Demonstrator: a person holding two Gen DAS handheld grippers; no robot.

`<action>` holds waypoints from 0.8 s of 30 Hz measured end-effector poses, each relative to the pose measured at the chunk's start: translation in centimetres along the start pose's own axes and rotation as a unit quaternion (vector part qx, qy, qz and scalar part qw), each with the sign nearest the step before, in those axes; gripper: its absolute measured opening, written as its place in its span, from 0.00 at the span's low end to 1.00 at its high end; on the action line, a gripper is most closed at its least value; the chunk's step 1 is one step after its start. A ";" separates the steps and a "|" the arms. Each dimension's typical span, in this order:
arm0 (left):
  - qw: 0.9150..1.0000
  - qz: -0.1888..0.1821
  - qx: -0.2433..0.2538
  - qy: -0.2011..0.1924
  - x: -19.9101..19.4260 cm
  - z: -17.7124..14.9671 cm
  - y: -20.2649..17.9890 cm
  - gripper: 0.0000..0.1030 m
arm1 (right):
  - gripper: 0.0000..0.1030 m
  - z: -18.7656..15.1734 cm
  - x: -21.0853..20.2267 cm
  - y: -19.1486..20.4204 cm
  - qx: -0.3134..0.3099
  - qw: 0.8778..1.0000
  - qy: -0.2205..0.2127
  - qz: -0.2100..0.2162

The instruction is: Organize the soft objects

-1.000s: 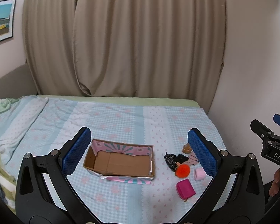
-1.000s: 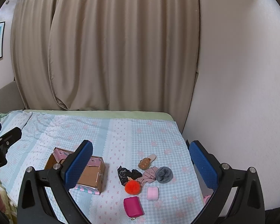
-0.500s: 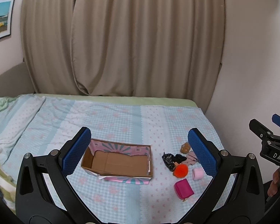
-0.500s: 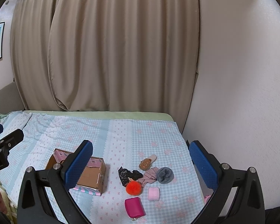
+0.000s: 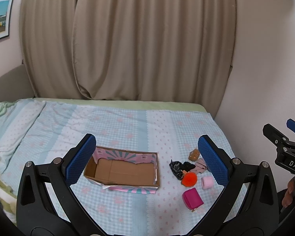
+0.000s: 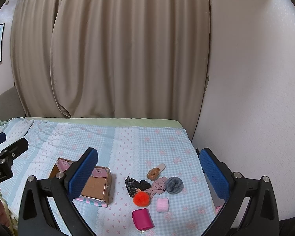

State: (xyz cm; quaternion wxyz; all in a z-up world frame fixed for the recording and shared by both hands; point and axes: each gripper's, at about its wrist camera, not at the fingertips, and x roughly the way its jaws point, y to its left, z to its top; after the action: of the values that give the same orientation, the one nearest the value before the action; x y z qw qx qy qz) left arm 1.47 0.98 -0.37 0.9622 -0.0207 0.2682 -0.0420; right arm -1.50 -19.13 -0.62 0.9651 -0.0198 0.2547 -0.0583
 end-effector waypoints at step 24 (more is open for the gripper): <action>1.000 -0.003 0.001 0.001 0.1 0.2 0.1 1.00 | 1.00 -0.3 -0.2 1.0 0.008 1.000 -0.007 -0.006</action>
State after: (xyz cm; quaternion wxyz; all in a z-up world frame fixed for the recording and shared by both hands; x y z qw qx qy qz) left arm 1.69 1.06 -0.26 0.9619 -0.0206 0.2688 -0.0448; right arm -1.71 -18.12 -0.85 0.9665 -0.0144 0.2477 -0.0655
